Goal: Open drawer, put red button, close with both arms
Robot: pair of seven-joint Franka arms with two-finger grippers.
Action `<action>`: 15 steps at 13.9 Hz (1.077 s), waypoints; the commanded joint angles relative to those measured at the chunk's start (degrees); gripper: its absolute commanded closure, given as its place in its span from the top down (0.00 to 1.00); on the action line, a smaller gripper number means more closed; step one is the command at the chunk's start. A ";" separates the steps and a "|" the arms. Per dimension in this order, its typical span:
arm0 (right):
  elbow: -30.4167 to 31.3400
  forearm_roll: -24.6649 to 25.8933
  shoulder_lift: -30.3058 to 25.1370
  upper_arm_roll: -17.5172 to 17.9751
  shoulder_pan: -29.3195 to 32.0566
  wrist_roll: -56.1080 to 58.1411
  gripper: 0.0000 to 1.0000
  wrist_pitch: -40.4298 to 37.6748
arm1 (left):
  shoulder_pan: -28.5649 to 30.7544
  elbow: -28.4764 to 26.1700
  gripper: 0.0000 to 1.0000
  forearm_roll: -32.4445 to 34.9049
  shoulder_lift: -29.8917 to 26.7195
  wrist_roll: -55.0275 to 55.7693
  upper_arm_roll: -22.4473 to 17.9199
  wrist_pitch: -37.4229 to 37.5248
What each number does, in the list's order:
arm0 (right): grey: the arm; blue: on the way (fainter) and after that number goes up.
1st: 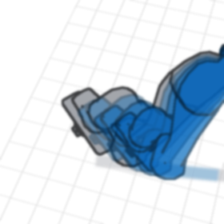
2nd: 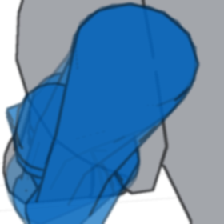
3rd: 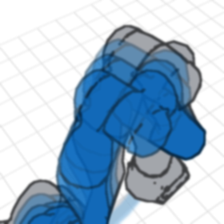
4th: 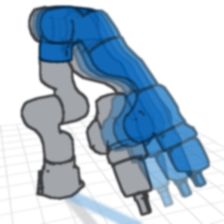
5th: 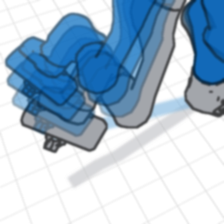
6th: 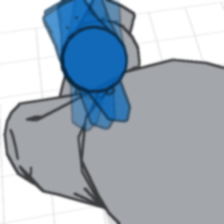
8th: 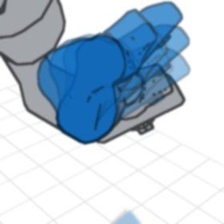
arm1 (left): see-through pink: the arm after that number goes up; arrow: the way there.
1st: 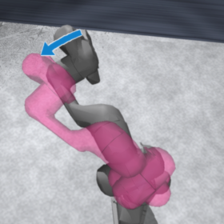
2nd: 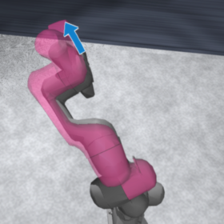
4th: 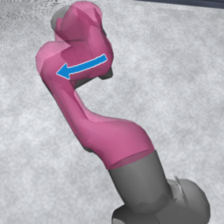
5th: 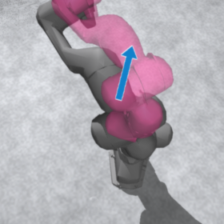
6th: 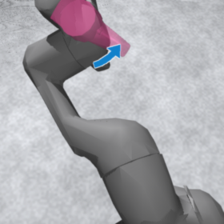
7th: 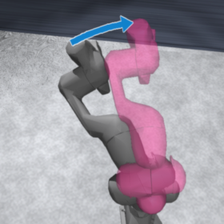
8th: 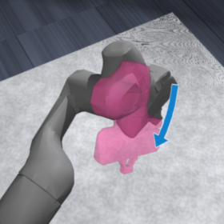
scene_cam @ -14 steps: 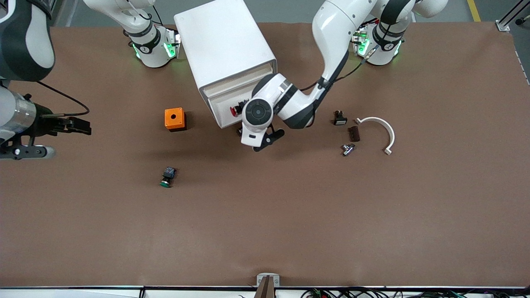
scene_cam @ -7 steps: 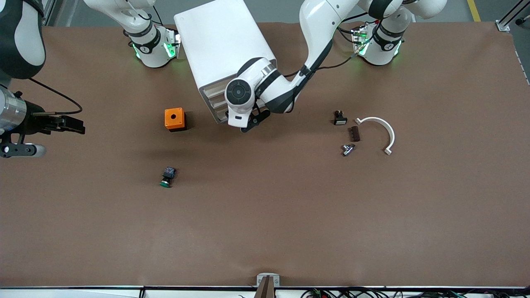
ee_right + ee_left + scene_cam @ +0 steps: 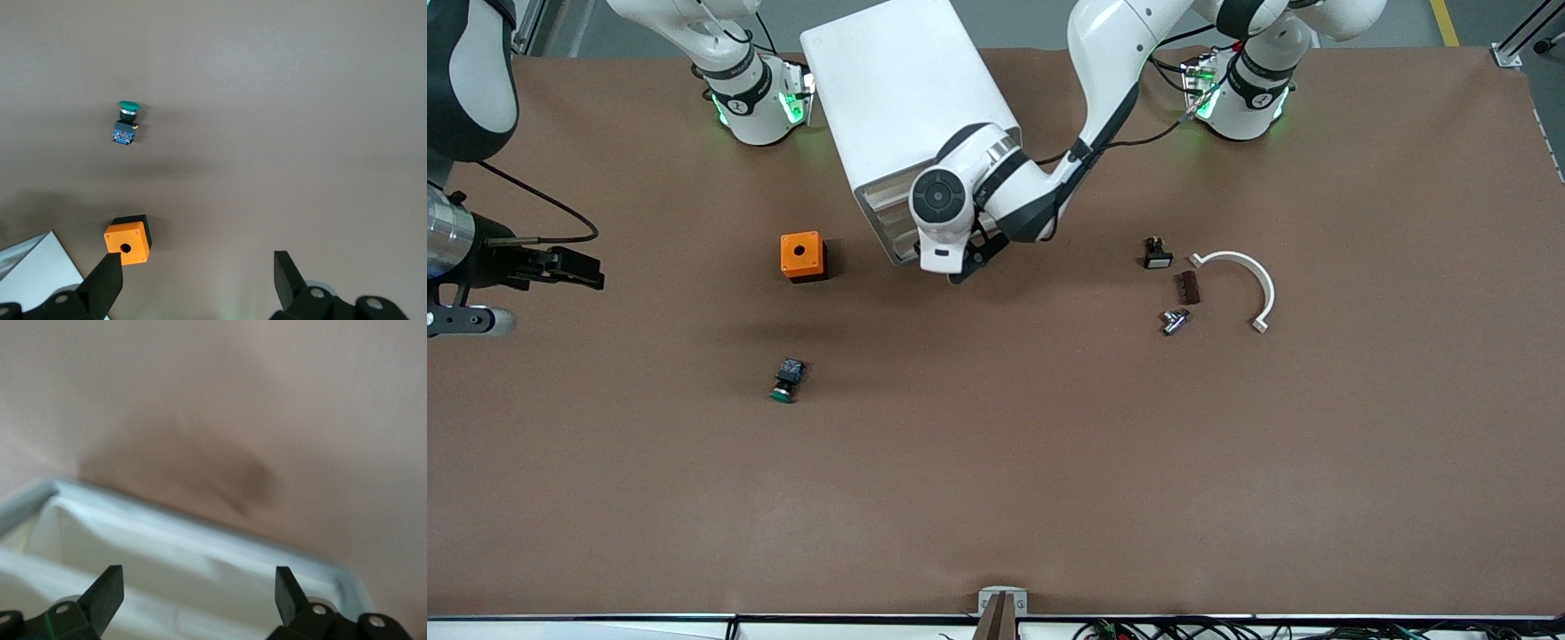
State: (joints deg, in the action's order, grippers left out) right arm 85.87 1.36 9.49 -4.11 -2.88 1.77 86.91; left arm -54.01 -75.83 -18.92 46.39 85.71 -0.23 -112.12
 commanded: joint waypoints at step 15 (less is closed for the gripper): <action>11.06 -3.64 -12.90 0.24 3.76 0.78 1.00 4.40 | 35.71 -0.81 1.00 19.89 -23.79 -36.03 -1.44 21.23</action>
State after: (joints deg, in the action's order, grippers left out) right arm 90.63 -1.68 1.34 -4.46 0.41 1.90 88.11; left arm -20.53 -75.09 -0.06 25.71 54.06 -2.33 -92.32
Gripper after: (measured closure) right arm 0.000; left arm 0.000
